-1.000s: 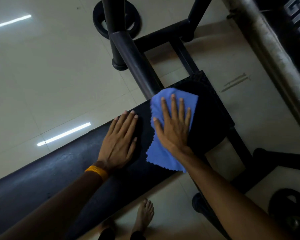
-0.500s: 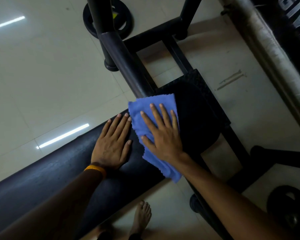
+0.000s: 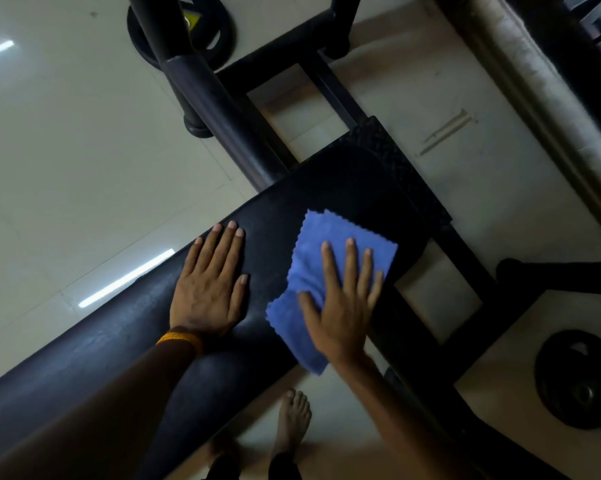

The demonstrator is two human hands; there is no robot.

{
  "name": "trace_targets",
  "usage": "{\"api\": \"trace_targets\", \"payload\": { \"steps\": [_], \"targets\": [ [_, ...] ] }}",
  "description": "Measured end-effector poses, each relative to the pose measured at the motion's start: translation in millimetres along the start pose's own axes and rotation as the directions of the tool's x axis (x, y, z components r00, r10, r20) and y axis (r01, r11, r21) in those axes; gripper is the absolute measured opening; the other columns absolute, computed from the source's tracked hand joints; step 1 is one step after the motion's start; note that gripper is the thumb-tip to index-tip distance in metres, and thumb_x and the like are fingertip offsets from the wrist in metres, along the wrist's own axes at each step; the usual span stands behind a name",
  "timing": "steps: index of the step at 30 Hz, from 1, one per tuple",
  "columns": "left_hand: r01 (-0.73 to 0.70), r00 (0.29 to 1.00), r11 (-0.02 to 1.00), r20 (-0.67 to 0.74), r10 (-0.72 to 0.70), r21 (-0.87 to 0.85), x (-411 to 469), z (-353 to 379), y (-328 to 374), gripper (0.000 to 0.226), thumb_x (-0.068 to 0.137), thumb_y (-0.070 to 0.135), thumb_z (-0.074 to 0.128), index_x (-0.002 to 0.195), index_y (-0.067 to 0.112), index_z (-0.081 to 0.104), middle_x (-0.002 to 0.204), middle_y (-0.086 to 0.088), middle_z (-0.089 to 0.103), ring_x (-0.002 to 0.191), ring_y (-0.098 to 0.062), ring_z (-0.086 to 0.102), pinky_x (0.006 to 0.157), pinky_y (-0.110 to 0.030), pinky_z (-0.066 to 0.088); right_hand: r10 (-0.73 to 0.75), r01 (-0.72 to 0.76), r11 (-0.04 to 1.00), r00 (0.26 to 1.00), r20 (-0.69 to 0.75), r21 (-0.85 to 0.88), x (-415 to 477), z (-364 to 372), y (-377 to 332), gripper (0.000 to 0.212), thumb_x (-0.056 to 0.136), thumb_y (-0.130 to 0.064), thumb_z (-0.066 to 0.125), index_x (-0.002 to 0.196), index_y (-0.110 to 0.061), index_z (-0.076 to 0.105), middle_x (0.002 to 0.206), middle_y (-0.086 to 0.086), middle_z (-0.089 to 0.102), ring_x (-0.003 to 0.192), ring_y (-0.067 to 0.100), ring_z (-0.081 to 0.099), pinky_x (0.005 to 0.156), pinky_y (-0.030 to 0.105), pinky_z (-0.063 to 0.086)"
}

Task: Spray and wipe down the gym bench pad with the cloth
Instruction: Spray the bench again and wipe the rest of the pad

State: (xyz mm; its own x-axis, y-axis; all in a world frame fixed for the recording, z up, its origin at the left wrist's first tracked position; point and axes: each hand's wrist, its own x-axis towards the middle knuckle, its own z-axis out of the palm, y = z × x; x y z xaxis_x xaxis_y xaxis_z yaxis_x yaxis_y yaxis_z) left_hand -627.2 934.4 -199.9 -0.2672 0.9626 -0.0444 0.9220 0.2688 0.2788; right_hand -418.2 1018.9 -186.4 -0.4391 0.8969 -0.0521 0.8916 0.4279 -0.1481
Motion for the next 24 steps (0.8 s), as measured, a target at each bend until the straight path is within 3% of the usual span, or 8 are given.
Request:
{"api": "trace_targets", "payload": {
  "steps": [2, 4, 7, 10, 15, 18, 21, 24],
  "targets": [
    [0.001, 1.0, 1.0, -0.006, -0.001, 0.009, 0, 1, 0, 0.068, 0.102, 0.037, 0.028, 0.16, 0.004, 0.022, 0.169, -0.013, 0.019, 0.158, -0.029, 0.013, 0.127, -0.051, 0.016, 0.076, -0.077, 0.997, 0.996, -0.055, -0.023, 44, -1, 34, 0.077, 0.094, -0.073, 0.033, 0.159, -0.032, 0.026, 0.169, 0.008, 0.017, 0.156, 0.034, 0.011, 0.123, 0.058, 0.012],
    [-0.004, 1.0, 1.0, -0.001, 0.004, 0.016, 0, 3, 0, 0.068, 0.101, 0.037, 0.029, 0.16, 0.003, 0.022, 0.169, -0.013, 0.018, 0.158, -0.029, 0.012, 0.127, -0.051, 0.015, 0.286, -0.283, 0.958, 0.954, -0.094, 0.043, 87, -4, 63, 0.081, 0.093, -0.079, 0.023, 0.159, -0.032, 0.028, 0.168, 0.008, 0.022, 0.155, 0.035, 0.016, 0.121, 0.061, 0.019],
    [0.002, 1.0, 1.0, 0.001, -0.002, 0.015, 1, 2, 0, 0.069, 0.101, 0.037, 0.029, 0.16, 0.004, 0.022, 0.169, -0.013, 0.018, 0.158, -0.029, 0.012, 0.127, -0.052, 0.015, 0.462, -0.443, 0.884, 0.877, -0.136, 0.148, 94, 0, 55, 0.078, 0.095, -0.074, 0.03, 0.158, -0.027, 0.032, 0.166, 0.012, 0.025, 0.153, 0.037, 0.02, 0.116, 0.064, 0.027],
    [0.003, 1.0, 1.0, -0.001, -0.003, 0.006, 0, 2, 1, 0.068, 0.1, 0.035, 0.03, 0.16, 0.003, 0.023, 0.169, -0.013, 0.019, 0.158, -0.03, 0.014, 0.126, -0.052, 0.016, 0.4, -0.394, 0.916, 0.894, -0.202, 0.069, 31, 8, 3, 0.07, 0.101, -0.064, 0.038, 0.158, -0.024, 0.032, 0.167, 0.014, 0.022, 0.155, 0.039, 0.014, 0.119, 0.064, 0.019],
    [-0.005, 1.0, 1.0, 0.009, 0.005, 0.021, -1, 5, -3, 0.068, 0.101, 0.035, 0.027, 0.16, 0.003, 0.021, 0.17, -0.013, 0.016, 0.158, -0.03, 0.012, 0.127, -0.05, 0.013, 0.262, -0.259, 0.961, 0.965, -0.022, 0.102, -53, 17, -61, 0.076, 0.096, -0.068, 0.035, 0.16, -0.028, 0.024, 0.17, 0.011, 0.01, 0.156, 0.038, 0.002, 0.122, 0.065, 0.011],
    [-0.002, 1.0, 1.0, -0.002, 0.003, 0.006, -1, 4, -1, 0.068, 0.1, 0.035, 0.029, 0.16, 0.003, 0.022, 0.169, -0.014, 0.018, 0.157, -0.03, 0.015, 0.127, -0.051, 0.015, 0.252, -0.25, 0.968, 0.964, -0.081, 0.034, -4, 13, -13, 0.078, 0.095, -0.073, 0.029, 0.159, -0.03, 0.027, 0.169, 0.01, 0.017, 0.156, 0.037, 0.008, 0.123, 0.062, 0.011],
    [0.006, 1.0, 1.0, 0.003, -0.006, 0.011, 0, 4, 1, 0.069, 0.1, 0.035, 0.029, 0.161, 0.004, 0.021, 0.17, -0.012, 0.017, 0.158, -0.028, 0.012, 0.128, -0.05, 0.013, 0.409, -0.413, 0.91, 0.885, -0.222, 0.033, 79, 6, 45, 0.074, 0.098, -0.071, 0.029, 0.156, -0.025, 0.038, 0.164, 0.013, 0.03, 0.152, 0.041, 0.023, 0.116, 0.064, 0.025],
    [0.012, 1.0, 1.0, 0.016, -0.012, 0.011, 0, 3, 0, 0.068, 0.101, 0.035, 0.03, 0.161, 0.005, 0.019, 0.17, -0.012, 0.015, 0.159, -0.027, 0.009, 0.128, -0.05, 0.013, 0.476, -0.477, 0.878, 0.86, -0.182, 0.044, 94, 5, 26, 0.072, 0.098, -0.067, 0.029, 0.158, -0.026, 0.033, 0.166, 0.013, 0.024, 0.154, 0.039, 0.018, 0.117, 0.065, 0.02]
  ]
}}
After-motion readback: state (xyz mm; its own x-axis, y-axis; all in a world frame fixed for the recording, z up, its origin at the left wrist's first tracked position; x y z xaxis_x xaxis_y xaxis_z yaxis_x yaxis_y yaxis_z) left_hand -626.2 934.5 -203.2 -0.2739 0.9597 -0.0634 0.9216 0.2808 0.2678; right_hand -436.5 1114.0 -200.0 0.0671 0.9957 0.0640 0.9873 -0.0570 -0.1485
